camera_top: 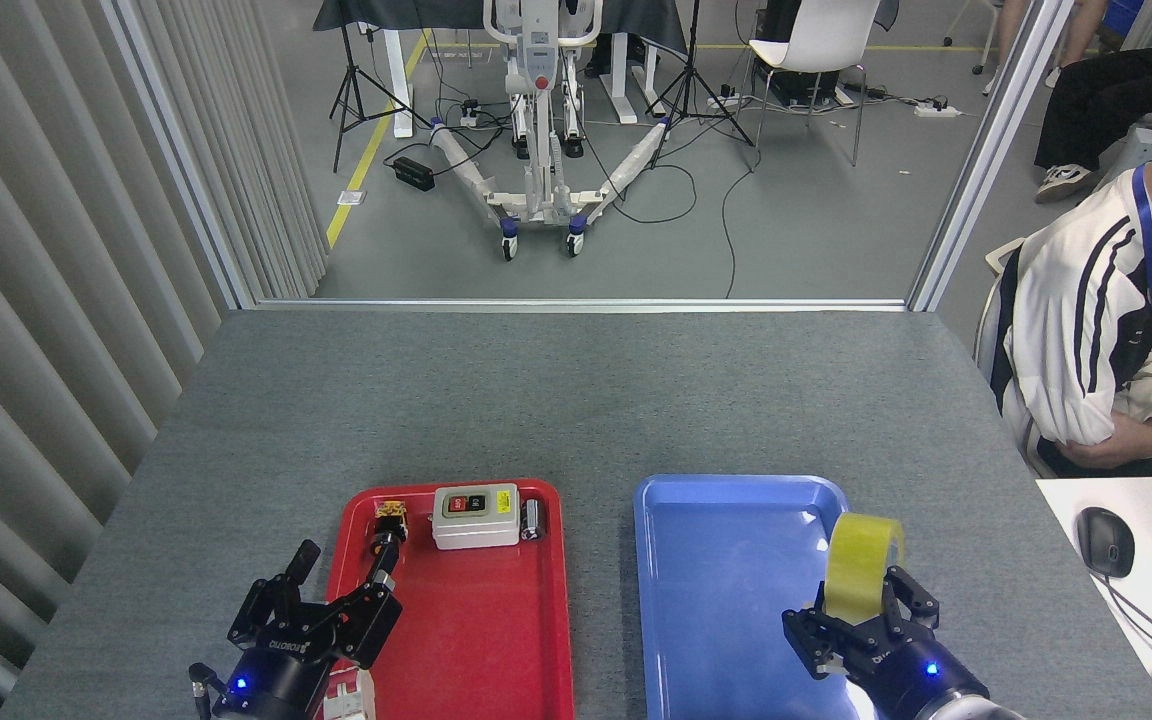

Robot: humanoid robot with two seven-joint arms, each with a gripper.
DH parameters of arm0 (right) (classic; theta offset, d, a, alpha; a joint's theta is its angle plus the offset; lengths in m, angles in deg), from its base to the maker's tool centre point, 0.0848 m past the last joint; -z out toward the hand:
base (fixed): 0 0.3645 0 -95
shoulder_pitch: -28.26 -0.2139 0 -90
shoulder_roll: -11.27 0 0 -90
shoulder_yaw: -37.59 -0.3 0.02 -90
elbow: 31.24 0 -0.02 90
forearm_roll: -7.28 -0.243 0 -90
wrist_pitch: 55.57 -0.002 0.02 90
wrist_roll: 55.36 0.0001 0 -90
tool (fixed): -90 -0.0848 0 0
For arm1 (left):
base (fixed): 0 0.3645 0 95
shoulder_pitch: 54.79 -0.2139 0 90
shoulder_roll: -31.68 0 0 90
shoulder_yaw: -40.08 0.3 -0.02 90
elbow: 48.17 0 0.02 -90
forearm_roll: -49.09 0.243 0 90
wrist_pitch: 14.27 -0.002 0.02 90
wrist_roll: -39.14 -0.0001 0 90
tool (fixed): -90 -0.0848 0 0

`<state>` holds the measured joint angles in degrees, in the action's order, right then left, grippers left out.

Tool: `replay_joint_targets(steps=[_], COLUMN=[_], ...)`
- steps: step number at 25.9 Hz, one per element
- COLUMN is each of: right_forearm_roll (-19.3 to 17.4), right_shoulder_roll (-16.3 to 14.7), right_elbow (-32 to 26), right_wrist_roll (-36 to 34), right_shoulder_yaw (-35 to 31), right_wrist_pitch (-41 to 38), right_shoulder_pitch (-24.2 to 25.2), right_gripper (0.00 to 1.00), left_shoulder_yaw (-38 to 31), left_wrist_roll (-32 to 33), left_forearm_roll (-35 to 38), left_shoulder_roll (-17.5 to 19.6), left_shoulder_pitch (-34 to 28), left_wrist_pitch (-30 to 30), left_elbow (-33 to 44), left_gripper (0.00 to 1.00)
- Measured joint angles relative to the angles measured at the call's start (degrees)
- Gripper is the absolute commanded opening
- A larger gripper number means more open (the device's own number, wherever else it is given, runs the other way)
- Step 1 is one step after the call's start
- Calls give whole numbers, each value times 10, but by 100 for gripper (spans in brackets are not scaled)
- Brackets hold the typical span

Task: Place and move tape with both arms
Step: 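Retract the left gripper and carry the tape with the right gripper, then lower the tape roll flat into the blue tray with the right gripper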

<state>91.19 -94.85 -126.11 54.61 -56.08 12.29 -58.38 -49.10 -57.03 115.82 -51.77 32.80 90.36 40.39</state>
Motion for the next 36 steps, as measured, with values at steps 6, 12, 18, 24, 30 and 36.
replay_joint_targets(steps=[6, 12, 18, 24, 30, 36], right_forearm_roll=[7, 26, 49, 54, 53, 49], right_shoulder_roll=[-28, -45, -48, -47, -42, -40], right_elbow=[2, 26, 51, 68, 68, 64], right_wrist_roll=[56, 124, 147, 150, 150, 147], right_shoulder_yaw=[1, 24, 66, 98, 105, 105], right_wrist_pitch=[19, 27, 27, 28, 49, 76], right_shoulder_pitch=[-15, -52, -65, -67, -68, -67], right_gripper=[0, 0, 0, 55, 99, 99], left_shoulder_yaw=[2, 4, 5, 5, 5, 5], left_wrist_roll=[-15, -18, -14, -11, -10, -10], left_forearm_roll=[161, 178, 165, 146, 142, 141], left_shoulder_roll=[-24, -29, -30, -29, -29, -29], left_shoulder_pitch=[-34, -43, -44, -44, -44, -44], left_wrist_pitch=[-124, -165, -184, -187, -187, -187], left_elbow=[32, 33, 25, 14, 13, 14], left_gripper=[100, 100, 100, 100, 100, 100])
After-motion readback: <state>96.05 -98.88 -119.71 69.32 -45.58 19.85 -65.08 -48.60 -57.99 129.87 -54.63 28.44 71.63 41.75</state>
